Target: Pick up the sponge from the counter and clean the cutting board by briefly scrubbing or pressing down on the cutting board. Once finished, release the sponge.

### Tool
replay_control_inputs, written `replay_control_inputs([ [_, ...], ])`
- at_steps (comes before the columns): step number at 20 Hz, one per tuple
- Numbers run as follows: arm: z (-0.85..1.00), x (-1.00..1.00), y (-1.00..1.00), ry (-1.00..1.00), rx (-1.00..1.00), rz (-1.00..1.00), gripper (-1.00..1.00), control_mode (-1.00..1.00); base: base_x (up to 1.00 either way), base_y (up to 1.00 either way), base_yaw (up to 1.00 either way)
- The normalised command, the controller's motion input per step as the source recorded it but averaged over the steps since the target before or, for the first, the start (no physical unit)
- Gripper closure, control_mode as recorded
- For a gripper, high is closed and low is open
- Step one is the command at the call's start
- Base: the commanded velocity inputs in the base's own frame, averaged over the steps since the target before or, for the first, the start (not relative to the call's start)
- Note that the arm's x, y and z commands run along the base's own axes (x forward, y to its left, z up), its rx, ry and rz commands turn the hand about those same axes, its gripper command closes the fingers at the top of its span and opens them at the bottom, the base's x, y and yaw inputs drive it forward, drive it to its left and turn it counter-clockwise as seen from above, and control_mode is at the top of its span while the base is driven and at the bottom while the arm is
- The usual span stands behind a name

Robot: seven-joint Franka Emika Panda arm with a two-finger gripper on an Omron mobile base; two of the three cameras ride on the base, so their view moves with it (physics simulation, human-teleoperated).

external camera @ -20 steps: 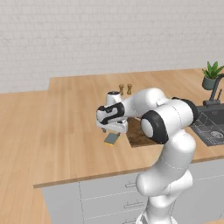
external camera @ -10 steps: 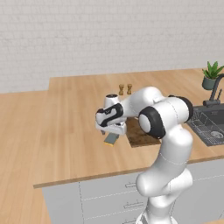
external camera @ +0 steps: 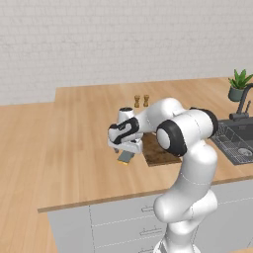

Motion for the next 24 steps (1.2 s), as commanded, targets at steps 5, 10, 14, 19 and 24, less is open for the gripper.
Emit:
replay_control_inputs([
  [5,-0.1,-0.03,0.0,0.0,0.0,0.0,-1.0,-1.0,0.0,0.0,0.0],
  [10,0.0,-0.02,-0.09,0.0,0.0,0.0,-1.0,-1.0,0.0,0.0,0.0],
  [14,0.0,0.0,0.0,0.0,0.0,0.01,-1.0,-1.0,0.0,0.0,0.0],
  [19,0.0,0.0,0.0,0.0,0.0,0.0,-1.0,-1.0,0.0,0.0,0.0],
  [24,0.0,0.0,0.0,0.0,0.0,0.0,-1.0,-1.0,0.0,0.0,0.0],
])
